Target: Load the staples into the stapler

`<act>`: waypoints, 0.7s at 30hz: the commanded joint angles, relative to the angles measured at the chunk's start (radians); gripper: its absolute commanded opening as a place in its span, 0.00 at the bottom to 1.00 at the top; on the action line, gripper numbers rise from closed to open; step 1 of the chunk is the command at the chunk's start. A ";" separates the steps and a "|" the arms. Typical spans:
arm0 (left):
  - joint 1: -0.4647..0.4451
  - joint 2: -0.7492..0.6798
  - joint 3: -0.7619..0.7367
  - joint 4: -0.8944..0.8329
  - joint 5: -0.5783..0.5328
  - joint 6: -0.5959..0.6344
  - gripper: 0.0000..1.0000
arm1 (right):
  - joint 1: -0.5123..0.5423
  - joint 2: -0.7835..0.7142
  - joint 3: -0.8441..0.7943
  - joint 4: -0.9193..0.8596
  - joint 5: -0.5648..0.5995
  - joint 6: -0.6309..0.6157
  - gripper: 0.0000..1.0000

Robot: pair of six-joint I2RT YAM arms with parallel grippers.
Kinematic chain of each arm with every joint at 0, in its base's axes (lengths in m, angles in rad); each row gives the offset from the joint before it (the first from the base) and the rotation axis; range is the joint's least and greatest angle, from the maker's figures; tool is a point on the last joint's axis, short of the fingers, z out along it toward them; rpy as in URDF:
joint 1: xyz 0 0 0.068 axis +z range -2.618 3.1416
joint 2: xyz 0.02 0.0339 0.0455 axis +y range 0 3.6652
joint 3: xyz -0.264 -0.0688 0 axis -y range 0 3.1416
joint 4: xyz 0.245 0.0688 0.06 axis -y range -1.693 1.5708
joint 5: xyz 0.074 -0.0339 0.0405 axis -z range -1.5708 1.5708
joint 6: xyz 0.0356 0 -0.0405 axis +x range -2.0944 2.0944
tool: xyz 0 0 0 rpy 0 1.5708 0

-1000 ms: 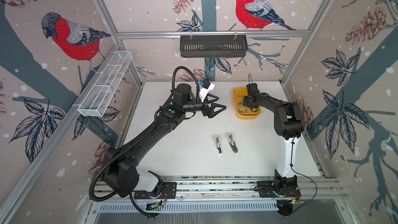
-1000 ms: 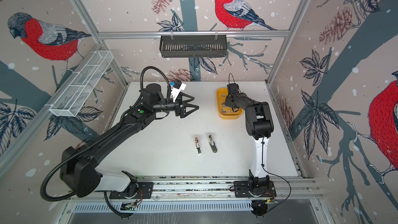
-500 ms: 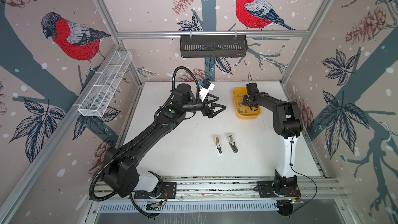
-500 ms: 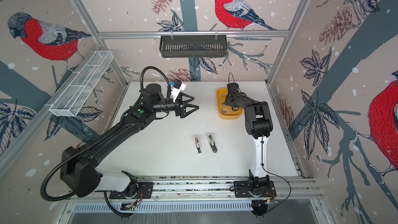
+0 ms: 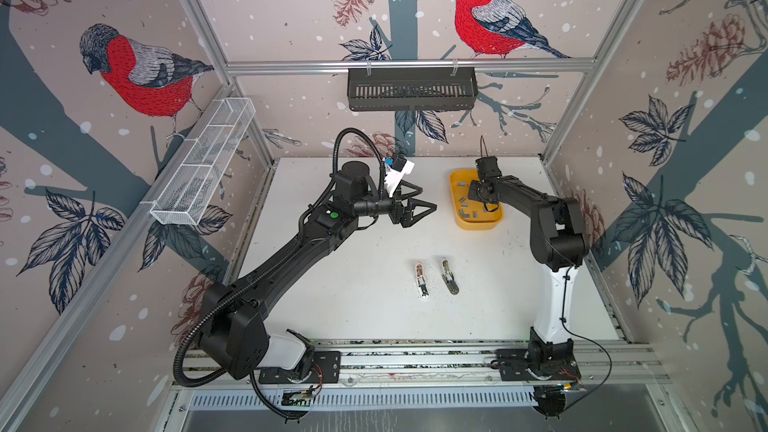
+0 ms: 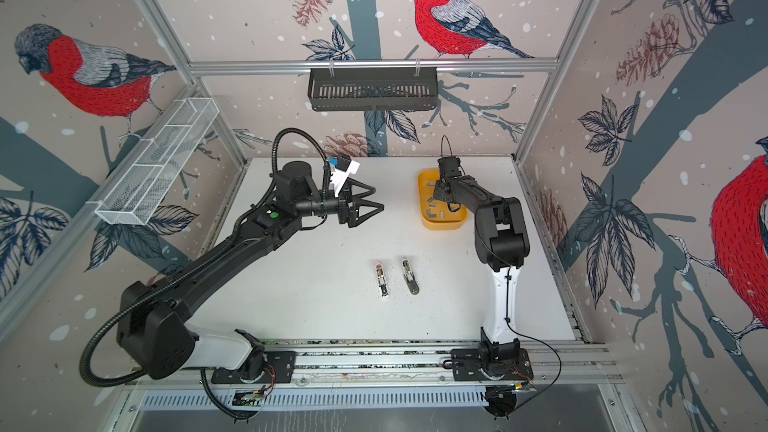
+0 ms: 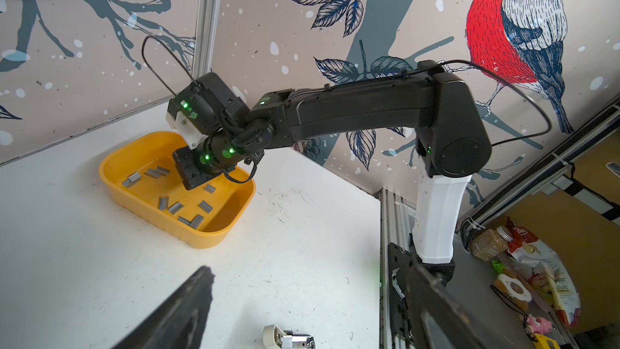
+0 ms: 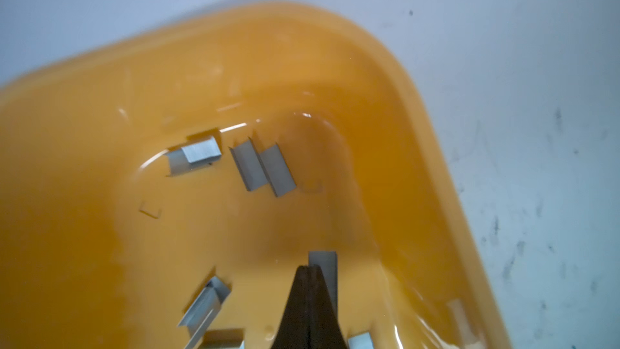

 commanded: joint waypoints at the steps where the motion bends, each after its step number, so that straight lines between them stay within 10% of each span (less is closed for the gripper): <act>1: 0.008 0.006 0.006 0.069 0.022 -0.022 0.89 | 0.001 -0.063 -0.032 0.038 -0.012 -0.038 0.04; 21: 0.018 0.080 0.033 0.042 -0.007 -0.081 0.87 | 0.057 -0.780 -0.676 0.376 -0.519 -0.040 0.03</act>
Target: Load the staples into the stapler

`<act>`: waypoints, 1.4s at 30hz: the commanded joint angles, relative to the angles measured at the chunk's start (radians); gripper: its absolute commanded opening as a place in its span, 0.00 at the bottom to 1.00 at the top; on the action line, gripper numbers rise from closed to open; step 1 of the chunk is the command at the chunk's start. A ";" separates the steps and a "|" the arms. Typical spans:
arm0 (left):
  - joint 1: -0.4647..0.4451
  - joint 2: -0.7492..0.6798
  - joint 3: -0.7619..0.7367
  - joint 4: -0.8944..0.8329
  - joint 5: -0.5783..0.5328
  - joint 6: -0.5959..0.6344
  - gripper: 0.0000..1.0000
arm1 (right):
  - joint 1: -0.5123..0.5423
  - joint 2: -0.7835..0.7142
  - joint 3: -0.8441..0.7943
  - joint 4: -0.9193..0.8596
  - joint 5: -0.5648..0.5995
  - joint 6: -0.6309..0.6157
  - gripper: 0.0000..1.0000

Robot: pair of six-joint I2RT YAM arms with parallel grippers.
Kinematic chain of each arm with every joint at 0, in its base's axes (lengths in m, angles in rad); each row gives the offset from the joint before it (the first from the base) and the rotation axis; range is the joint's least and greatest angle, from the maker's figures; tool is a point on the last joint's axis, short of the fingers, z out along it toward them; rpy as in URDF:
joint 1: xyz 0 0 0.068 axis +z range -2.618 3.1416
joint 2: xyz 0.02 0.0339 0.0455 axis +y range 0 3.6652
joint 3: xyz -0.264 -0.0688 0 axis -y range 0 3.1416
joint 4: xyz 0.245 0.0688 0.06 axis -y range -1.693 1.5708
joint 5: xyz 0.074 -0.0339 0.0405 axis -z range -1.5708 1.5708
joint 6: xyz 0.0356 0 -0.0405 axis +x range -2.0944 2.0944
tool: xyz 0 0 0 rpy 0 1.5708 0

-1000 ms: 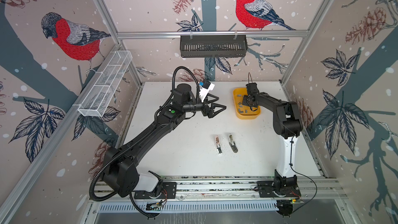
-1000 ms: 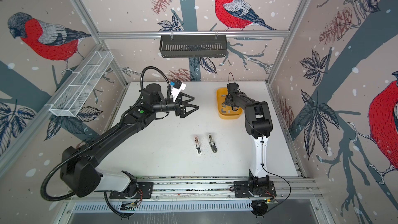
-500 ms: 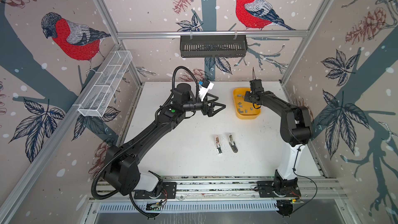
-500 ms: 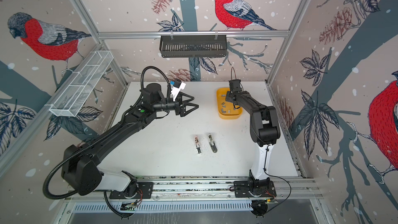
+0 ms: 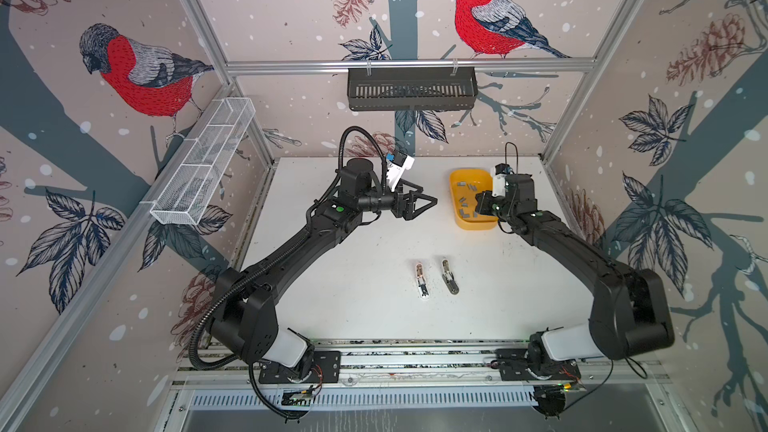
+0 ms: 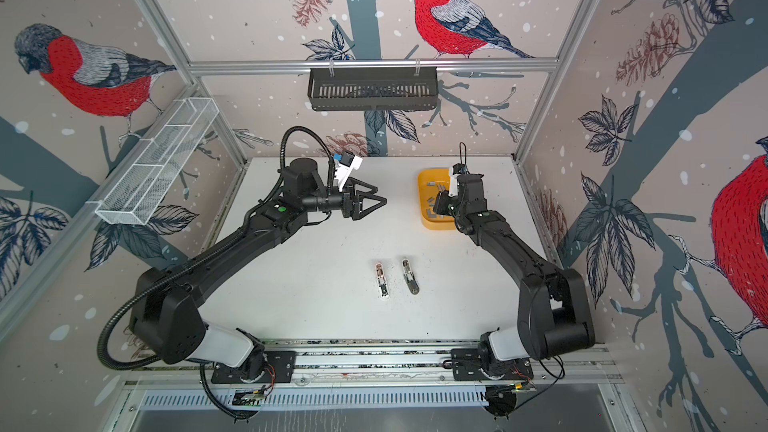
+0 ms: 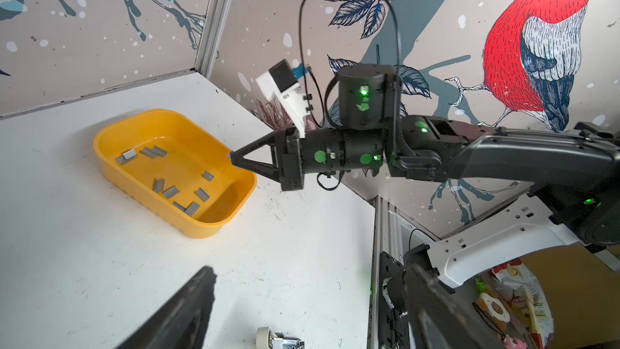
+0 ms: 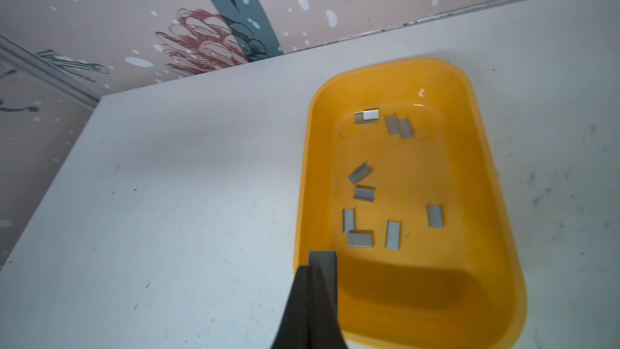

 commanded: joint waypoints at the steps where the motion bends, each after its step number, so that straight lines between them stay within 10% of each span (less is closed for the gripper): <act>1: 0.003 0.004 0.002 0.014 -0.020 0.021 0.87 | 0.026 -0.091 -0.061 0.079 -0.155 0.003 0.03; 14: 0.017 0.026 0.013 -0.014 -0.021 0.047 0.85 | 0.193 -0.361 -0.212 0.092 -0.195 0.064 0.03; 31: 0.174 0.008 -0.015 -0.002 -0.070 0.110 0.91 | 0.794 -0.203 -0.153 -0.038 0.517 0.321 0.03; 42: 0.177 0.011 0.007 -0.069 -0.104 0.170 0.98 | 1.033 0.007 -0.048 -0.085 0.728 0.502 0.03</act>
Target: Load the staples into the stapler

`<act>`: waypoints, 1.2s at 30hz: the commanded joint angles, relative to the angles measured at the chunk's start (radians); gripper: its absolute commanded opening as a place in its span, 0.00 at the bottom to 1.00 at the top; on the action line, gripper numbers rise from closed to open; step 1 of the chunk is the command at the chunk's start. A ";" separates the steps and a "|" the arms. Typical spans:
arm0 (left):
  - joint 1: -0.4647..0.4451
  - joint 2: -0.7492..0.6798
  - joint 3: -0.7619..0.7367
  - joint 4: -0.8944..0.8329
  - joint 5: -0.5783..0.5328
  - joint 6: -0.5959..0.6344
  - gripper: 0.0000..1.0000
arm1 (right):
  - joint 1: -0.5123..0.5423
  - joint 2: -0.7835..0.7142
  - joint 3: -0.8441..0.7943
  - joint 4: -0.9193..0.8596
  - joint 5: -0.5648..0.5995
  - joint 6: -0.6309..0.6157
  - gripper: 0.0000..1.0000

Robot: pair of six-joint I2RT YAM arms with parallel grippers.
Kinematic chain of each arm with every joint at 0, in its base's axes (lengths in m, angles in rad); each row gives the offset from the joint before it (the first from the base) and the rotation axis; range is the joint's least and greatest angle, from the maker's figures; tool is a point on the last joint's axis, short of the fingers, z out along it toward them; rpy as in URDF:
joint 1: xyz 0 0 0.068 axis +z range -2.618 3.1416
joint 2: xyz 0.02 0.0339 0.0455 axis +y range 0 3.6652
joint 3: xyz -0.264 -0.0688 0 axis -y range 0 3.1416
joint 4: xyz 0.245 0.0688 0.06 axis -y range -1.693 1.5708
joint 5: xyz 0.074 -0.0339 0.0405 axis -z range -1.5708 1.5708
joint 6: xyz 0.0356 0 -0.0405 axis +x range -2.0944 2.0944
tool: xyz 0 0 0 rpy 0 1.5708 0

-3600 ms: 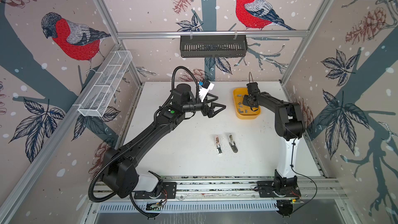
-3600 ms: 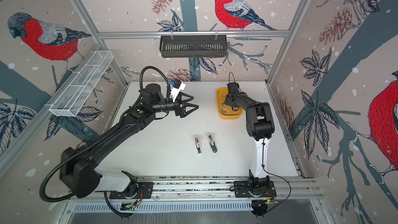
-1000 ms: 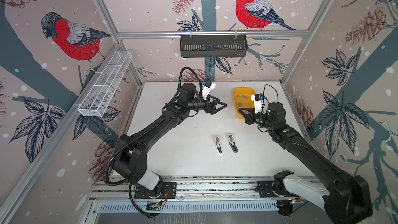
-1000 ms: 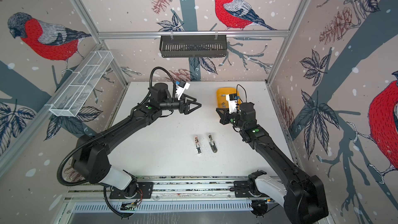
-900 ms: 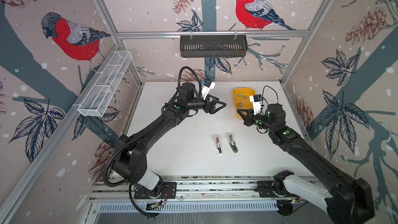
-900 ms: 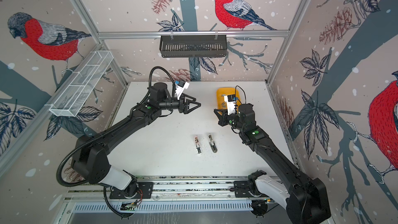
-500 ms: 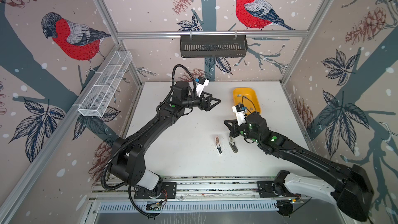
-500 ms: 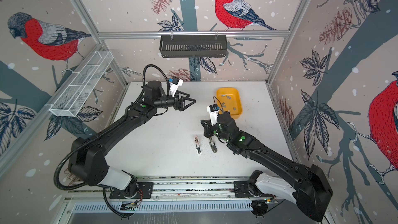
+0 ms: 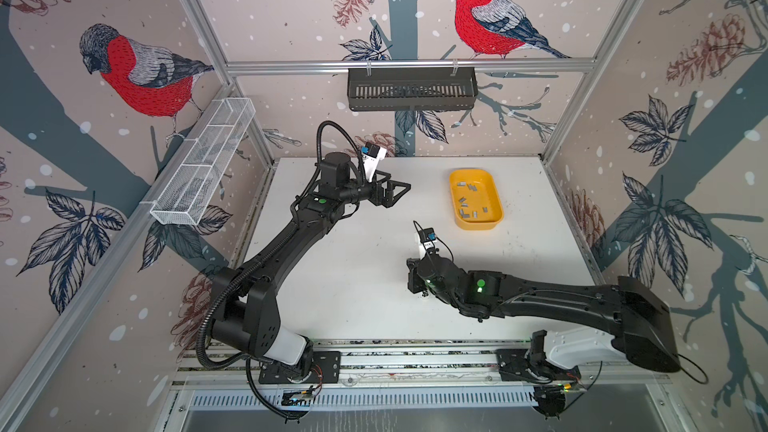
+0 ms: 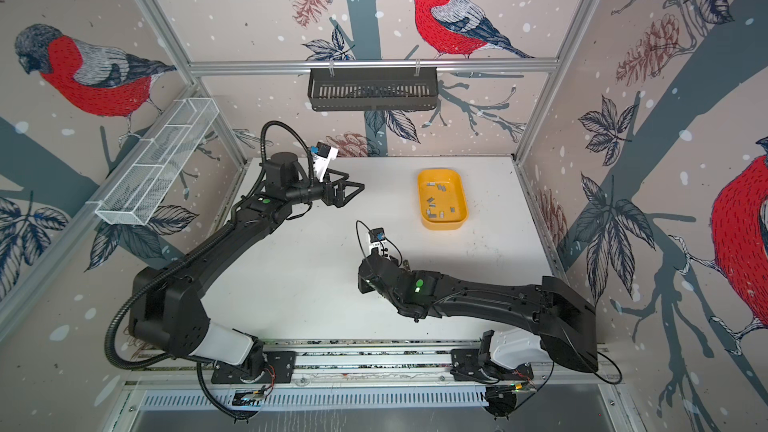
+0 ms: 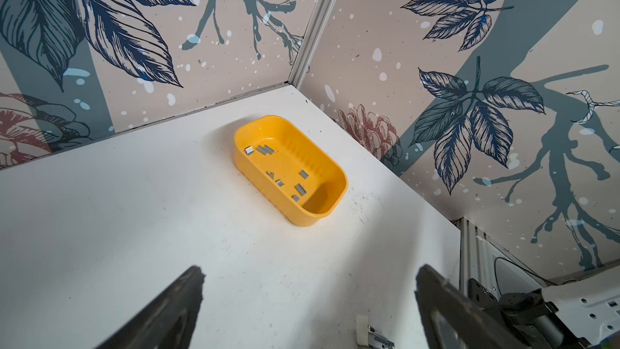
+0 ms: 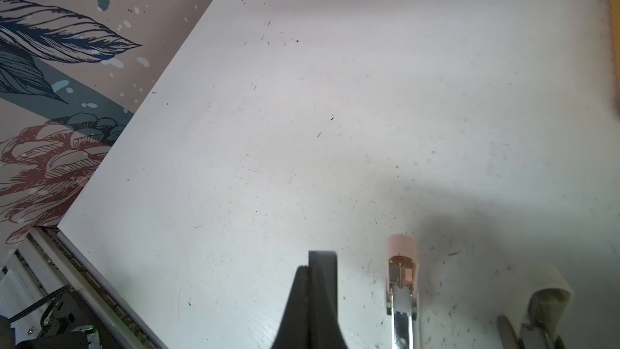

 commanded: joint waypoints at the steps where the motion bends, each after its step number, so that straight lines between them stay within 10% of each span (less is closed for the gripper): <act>1: 0.000 -0.002 0.010 -0.001 0.000 0.022 0.98 | 0.043 0.041 0.025 -0.017 0.103 0.092 0.03; 36: -0.004 -0.064 -0.014 0.008 -0.052 0.036 0.98 | 0.098 0.483 0.295 -0.213 0.196 0.302 0.03</act>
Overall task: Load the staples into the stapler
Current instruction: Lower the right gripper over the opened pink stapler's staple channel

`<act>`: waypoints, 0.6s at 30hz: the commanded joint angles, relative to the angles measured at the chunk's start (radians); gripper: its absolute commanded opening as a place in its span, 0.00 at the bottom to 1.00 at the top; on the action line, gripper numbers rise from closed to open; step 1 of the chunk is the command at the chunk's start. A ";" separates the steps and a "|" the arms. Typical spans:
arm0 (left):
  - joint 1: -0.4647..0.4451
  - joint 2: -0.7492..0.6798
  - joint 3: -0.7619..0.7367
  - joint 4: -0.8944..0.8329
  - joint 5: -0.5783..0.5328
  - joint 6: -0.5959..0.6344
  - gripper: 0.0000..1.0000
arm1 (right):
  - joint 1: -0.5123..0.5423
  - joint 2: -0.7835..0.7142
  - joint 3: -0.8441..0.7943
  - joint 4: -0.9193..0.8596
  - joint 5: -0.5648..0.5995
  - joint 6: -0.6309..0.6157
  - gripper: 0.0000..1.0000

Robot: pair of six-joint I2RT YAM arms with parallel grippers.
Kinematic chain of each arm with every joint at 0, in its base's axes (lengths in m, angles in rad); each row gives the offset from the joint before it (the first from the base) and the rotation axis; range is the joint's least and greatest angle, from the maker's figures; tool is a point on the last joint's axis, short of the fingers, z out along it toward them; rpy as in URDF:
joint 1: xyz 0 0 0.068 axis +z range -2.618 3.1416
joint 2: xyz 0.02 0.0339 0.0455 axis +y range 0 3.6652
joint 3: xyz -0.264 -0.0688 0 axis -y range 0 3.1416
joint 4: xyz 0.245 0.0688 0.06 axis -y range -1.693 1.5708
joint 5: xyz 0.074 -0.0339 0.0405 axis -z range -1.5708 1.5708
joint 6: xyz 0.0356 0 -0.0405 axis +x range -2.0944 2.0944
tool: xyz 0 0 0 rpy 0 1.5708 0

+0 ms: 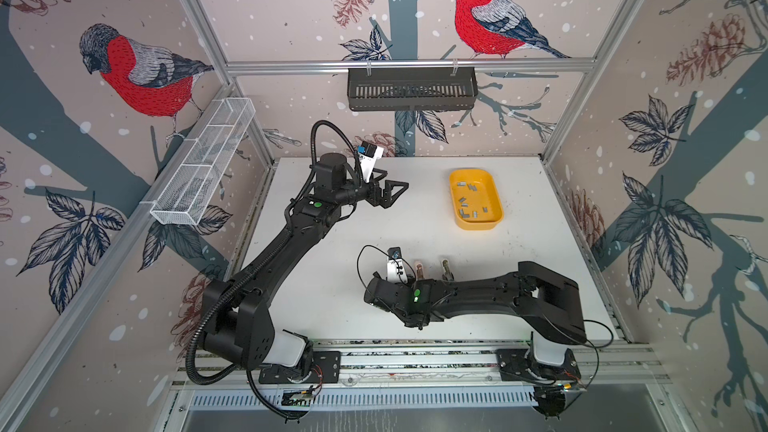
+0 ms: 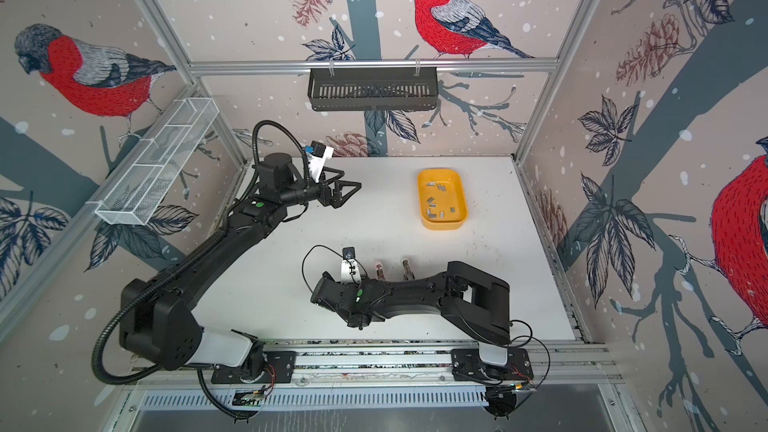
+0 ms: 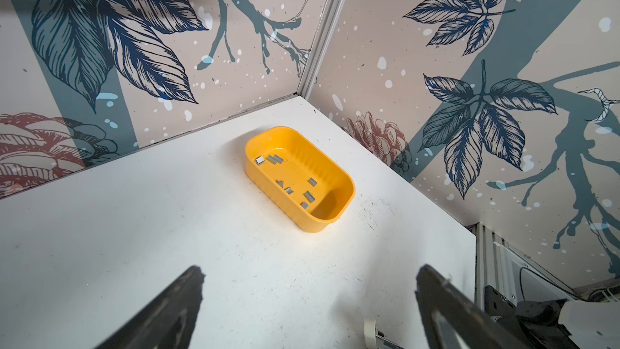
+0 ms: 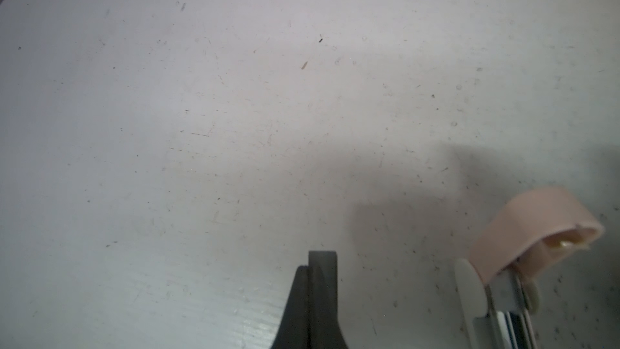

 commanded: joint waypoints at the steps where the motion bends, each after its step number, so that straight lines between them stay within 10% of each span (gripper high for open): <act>1: -0.001 0.000 0.003 0.021 0.000 0.013 0.98 | -0.006 0.016 0.013 -0.040 0.035 0.038 0.03; 18: -0.001 0.007 0.004 0.016 0.000 0.023 0.98 | -0.036 0.093 0.035 -0.037 -0.008 0.047 0.03</act>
